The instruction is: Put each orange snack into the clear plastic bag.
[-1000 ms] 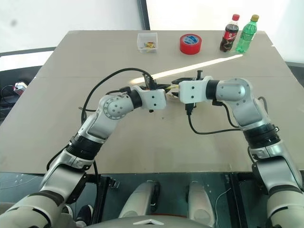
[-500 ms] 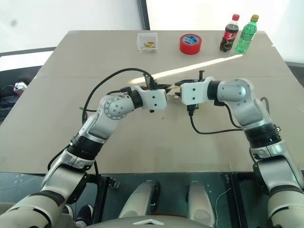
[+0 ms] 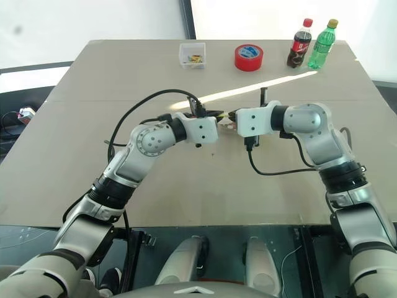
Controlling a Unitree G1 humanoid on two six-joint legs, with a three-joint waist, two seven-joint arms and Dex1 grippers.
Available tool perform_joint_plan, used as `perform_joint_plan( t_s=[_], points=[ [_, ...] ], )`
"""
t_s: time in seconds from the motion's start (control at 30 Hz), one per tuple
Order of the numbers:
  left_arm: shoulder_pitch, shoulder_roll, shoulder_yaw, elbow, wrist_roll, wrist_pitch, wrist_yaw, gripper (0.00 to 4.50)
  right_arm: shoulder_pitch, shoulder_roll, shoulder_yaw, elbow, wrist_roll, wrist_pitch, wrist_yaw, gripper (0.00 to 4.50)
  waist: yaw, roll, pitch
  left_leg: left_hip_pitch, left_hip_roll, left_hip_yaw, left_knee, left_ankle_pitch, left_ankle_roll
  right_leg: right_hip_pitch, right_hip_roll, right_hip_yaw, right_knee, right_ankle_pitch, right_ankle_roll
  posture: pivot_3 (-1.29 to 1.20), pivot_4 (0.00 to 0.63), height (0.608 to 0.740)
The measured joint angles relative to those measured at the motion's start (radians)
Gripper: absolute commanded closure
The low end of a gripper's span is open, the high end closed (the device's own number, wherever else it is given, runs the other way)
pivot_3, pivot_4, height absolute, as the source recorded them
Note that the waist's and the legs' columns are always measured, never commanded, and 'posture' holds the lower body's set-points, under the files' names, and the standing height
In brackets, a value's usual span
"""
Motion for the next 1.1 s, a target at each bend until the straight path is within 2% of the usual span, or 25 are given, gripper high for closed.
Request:
perform_joint_plan(
  t_s=[0.13,0.2,0.27,0.43,0.6,0.8,0.93,1.1],
  points=[
    [0.0,0.006,-0.001,0.013,0.005,-0.027,0.017,4.5,-0.002,-0.01,0.0,0.007,0.0,0.01,-0.012,4.45,0.0,0.0,0.0,0.0,0.0,0.0,0.0,0.0,0.0,0.0,0.0,0.0,0.0,0.0,0.0,0.0,0.15,0.74],
    [-0.001,0.018,0.0,0.025,0.011,-0.033,0.025,4.5,-0.003,-0.048,-0.003,0.024,-0.013,0.018,-0.027,4.45,0.002,0.0,0.0,0.0,0.0,0.0,0.0,0.0,0.0,0.0,0.0,0.0,0.0,0.0,0.0,0.0,0.15,0.74],
    [-0.001,0.058,0.022,0.072,0.015,-0.039,0.044,4.5,-0.003,-0.14,-0.048,0.084,-0.045,0.035,-0.048,4.45,0.005,0.0,0.0,0.0,-0.001,0.0,0.0,0.0,0.0,0.0,0.0,0.0,0.0,0.0,0.0,0.0,0.15,0.74],
    [-0.019,0.069,0.04,0.137,0.015,-0.061,0.073,4.5,-0.003,-0.208,-0.079,0.133,-0.082,0.061,-0.075,4.45,-0.002,0.0,0.0,0.0,0.0,0.0,0.0,0.0,0.0,0.0,0.0,0.0,0.0,0.0,0.0,0.0,0.15,0.74],
    [-0.036,0.065,0.04,0.17,0.015,-0.086,0.086,4.5,-0.002,-0.208,-0.082,0.134,-0.077,0.072,-0.075,4.45,-0.004,0.0,0.0,0.0,0.0,0.001,0.0,0.0,0.0,0.0,0.0,0.0,0.0,0.0,0.0,0.0,0.15,0.74],
    [-0.043,0.024,0.039,0.175,0.0,-0.111,0.085,4.5,0.017,-0.114,-0.07,-0.003,0.007,0.114,-0.029,4.45,-0.003,0.0,0.0,-0.001,0.0,0.0,0.0,0.0,0.0,0.0,0.0,0.0,0.0,0.0,0.0,0.0,0.15,0.74],
    [-0.062,0.018,0.04,0.171,-0.007,-0.117,0.082,4.5,0.015,-0.053,-0.042,-0.073,0.024,0.156,-0.008,3.18,-0.001,0.0,0.0,-0.001,0.0,0.0,0.001,0.0,0.0,0.0,0.0,0.0,0.0,0.0,0.0,0.0,0.15,0.74],
    [-0.062,0.009,0.04,0.161,-0.011,-0.102,0.063,4.5,-0.008,0.007,-0.004,-0.072,0.024,0.171,-0.002,3.18,-0.001,0.0,0.0,-0.001,0.0,0.0,0.001,0.0,0.0,0.0,0.0,0.0,0.0,0.0,0.0,0.0,0.15,0.74]
  ],
)
